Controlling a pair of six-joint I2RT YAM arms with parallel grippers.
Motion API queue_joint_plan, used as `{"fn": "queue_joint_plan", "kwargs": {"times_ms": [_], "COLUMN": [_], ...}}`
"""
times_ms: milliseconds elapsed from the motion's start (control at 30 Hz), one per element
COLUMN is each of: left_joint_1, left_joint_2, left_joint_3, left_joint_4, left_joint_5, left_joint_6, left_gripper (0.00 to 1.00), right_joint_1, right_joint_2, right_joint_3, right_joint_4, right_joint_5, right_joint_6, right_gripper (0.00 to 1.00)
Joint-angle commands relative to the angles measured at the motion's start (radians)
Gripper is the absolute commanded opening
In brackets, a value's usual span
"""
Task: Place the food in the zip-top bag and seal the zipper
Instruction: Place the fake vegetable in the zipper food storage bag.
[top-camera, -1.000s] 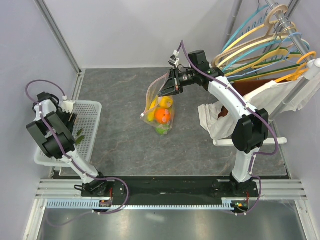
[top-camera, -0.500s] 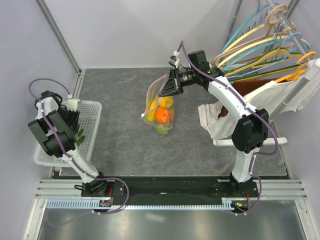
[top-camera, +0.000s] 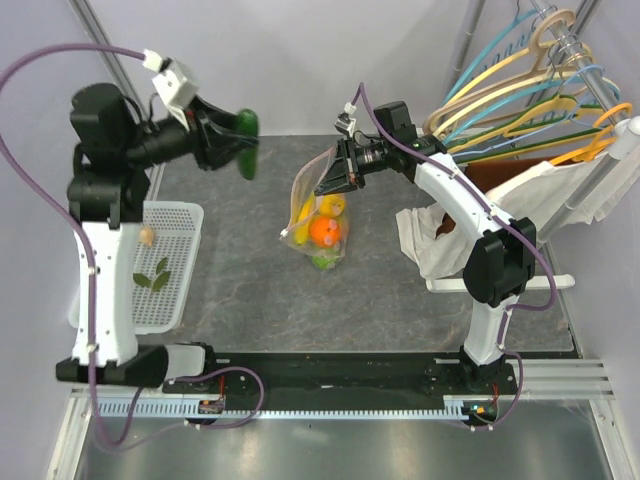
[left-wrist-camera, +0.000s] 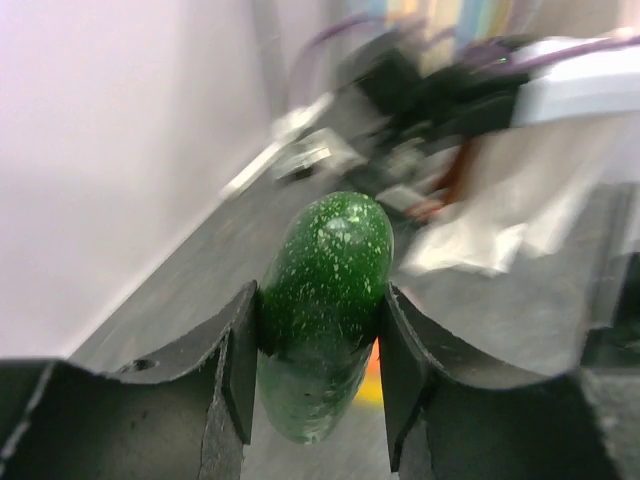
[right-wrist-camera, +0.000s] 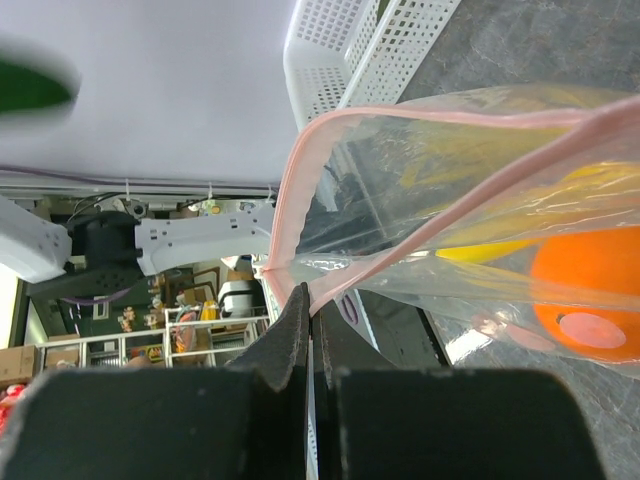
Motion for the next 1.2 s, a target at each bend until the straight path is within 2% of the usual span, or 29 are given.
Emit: {"fn": "queue_joint_plan", "kwargs": {"times_ms": [0, 133, 267, 467, 700, 800, 900, 967, 1100, 1167], "left_joint_1": [-0.203, -0.332, -0.389, -0.414, -0.432, -0.437, -0.441, -0.444, -0.498, -0.504], "left_joint_2": [-0.061, -0.006, 0.011, 0.093, 0.107, 0.112, 0.153, 0.161, 0.188, 0.202], "left_joint_3": [-0.253, -0.257, -0.306, -0.264, -0.246, -0.225, -0.162, -0.146, -0.120, -0.087], "left_joint_4": [0.514, 0.537, 0.534, 0.395, 0.251, 0.202, 0.082, 0.047, -0.070, -0.133], "left_joint_5": [0.000, -0.080, -0.172, -0.276, -0.410, -0.439, -0.448, -0.464, -0.530, -0.568], "left_joint_6": [-0.409, -0.429, -0.360, -0.292, -0.205, -0.173, -0.148, -0.146, -0.085, -0.082], "left_gripper": [0.11, 0.06, 0.05, 0.04, 0.02, 0.02, 0.02, 0.07, 0.27, 0.34], "right_joint_1": [0.008, 0.006, 0.007, 0.007, 0.007, 0.009, 0.009, 0.007, 0.007, 0.009], "right_joint_2": [-0.012, -0.020, -0.018, -0.020, -0.020, -0.018, -0.018, -0.020, -0.020, -0.021], "right_joint_3": [0.041, 0.034, 0.035, 0.034, 0.031, 0.031, 0.034, 0.032, 0.034, 0.034], "right_joint_4": [0.014, 0.015, 0.017, 0.020, 0.020, 0.022, 0.025, 0.026, 0.026, 0.026], "right_joint_5": [-0.024, -0.027, -0.028, -0.033, -0.033, -0.033, -0.032, -0.030, -0.030, -0.030], "right_joint_6": [-0.016, -0.013, -0.012, -0.008, -0.008, -0.008, -0.007, -0.005, -0.007, -0.007], "right_gripper": [0.00, 0.00, 0.00, 0.00, 0.00, 0.00, 0.00, 0.00, 0.00, 0.00]}}
